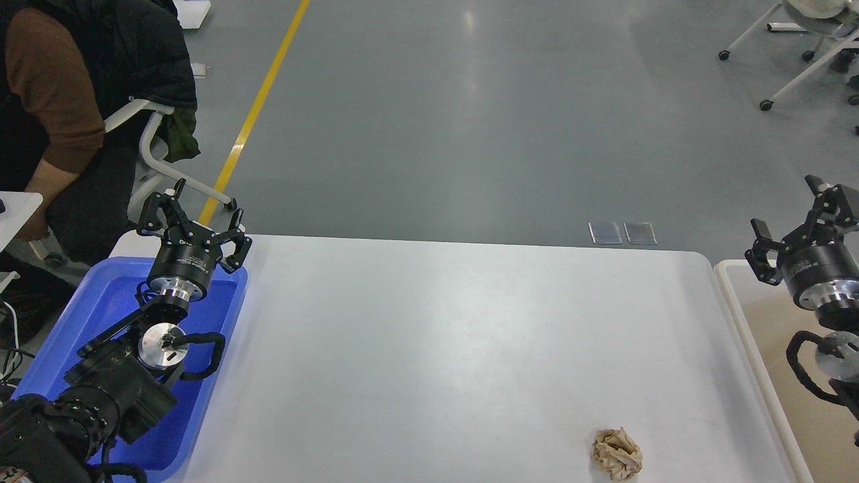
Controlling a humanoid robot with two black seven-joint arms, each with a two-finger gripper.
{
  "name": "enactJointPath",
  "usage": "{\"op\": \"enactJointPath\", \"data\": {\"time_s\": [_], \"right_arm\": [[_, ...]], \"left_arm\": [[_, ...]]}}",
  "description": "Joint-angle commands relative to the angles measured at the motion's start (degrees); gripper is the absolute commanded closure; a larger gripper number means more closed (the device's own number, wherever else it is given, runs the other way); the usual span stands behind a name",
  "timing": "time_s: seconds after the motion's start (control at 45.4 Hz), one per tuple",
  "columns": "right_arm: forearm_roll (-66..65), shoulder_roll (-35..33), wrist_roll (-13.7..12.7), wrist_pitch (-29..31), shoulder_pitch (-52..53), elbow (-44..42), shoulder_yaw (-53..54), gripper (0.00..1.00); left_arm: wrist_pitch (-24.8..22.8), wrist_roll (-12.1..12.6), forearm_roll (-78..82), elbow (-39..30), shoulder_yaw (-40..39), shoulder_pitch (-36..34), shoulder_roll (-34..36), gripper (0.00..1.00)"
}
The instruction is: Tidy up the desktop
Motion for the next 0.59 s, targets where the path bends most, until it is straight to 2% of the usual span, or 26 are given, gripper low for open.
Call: {"op": "enactJointPath", "data": {"time_s": [0.0, 0.573], "right_arm": [[0.01, -0.48, -0.01, 0.06, 0.19, 0.10, 0.09, 0.00], [0.01, -0.66, 0.07, -0.11, 0.63, 0.02, 0.08, 0.00]], "left_arm": [[0.00, 0.00, 0.00, 0.00, -0.05, 0.00, 0.00, 0.00], [0.00, 0.00, 0.00, 0.00, 0.03, 0.00, 0.00, 0.00]]}}
